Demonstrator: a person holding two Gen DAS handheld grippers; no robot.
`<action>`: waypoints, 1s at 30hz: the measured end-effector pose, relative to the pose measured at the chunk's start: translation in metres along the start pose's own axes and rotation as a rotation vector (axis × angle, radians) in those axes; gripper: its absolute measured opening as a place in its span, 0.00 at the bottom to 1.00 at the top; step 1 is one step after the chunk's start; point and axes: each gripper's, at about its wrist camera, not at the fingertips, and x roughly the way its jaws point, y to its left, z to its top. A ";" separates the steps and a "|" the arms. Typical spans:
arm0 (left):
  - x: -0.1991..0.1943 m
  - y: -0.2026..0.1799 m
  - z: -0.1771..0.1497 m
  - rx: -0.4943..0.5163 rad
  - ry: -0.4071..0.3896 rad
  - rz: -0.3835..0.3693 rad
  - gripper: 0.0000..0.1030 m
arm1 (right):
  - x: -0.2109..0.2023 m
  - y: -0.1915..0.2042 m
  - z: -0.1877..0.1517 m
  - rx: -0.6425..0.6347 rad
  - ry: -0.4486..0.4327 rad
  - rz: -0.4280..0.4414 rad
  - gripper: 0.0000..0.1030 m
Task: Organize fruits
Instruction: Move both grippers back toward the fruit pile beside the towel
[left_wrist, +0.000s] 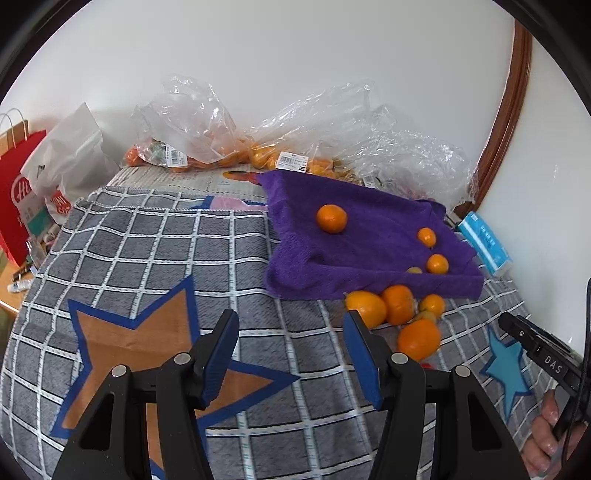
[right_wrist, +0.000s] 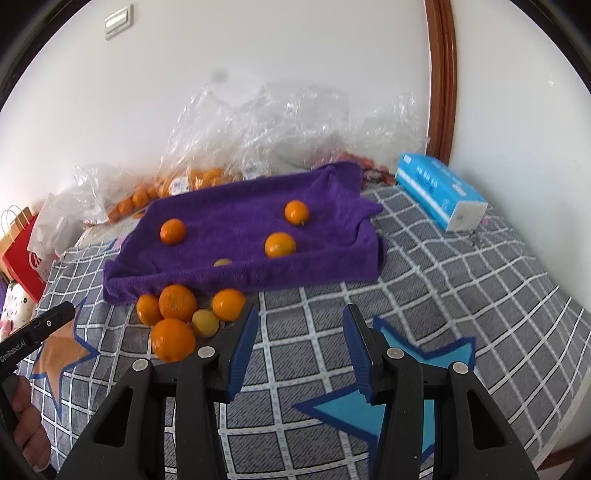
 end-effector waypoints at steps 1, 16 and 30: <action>0.002 0.001 -0.001 0.006 0.004 0.009 0.54 | 0.002 0.002 -0.003 -0.001 0.010 0.010 0.47; 0.027 0.018 -0.017 -0.012 0.061 -0.011 0.55 | 0.029 0.030 -0.007 0.006 0.069 0.086 0.47; 0.034 0.035 -0.013 -0.114 0.095 -0.014 0.56 | 0.049 0.044 -0.009 0.006 0.115 0.179 0.47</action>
